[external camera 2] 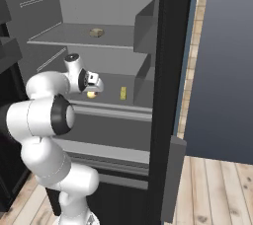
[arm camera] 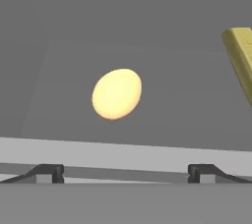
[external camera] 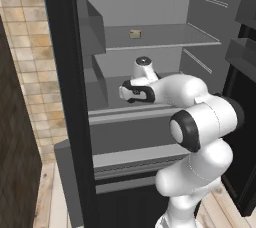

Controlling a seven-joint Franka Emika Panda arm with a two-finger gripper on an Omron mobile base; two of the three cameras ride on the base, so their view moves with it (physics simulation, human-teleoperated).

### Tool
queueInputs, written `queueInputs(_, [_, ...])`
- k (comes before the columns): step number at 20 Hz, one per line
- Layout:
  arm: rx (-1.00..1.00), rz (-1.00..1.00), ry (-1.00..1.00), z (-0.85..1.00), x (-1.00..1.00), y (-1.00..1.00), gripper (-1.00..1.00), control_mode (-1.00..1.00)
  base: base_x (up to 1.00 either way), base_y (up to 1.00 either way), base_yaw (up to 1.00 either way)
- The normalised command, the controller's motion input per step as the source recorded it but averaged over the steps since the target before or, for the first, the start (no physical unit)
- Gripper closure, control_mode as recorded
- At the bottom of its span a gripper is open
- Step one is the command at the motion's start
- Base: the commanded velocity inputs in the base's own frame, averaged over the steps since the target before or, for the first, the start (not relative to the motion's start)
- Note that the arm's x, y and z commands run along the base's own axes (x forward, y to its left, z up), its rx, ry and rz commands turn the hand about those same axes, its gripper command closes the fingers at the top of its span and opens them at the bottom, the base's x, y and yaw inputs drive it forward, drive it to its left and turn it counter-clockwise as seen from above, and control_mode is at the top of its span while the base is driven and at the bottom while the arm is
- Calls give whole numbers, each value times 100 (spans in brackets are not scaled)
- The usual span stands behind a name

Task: Pick the egg and butter from the fridge and place them by the bowl for mixing.

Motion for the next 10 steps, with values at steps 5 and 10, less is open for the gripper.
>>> queueInputs(5, [0,0,0,-10,18,0,-100,-100,0,0,0])
queueInputs(10, [0,0,0,-17,29,0,-100,-100,0,0,0])
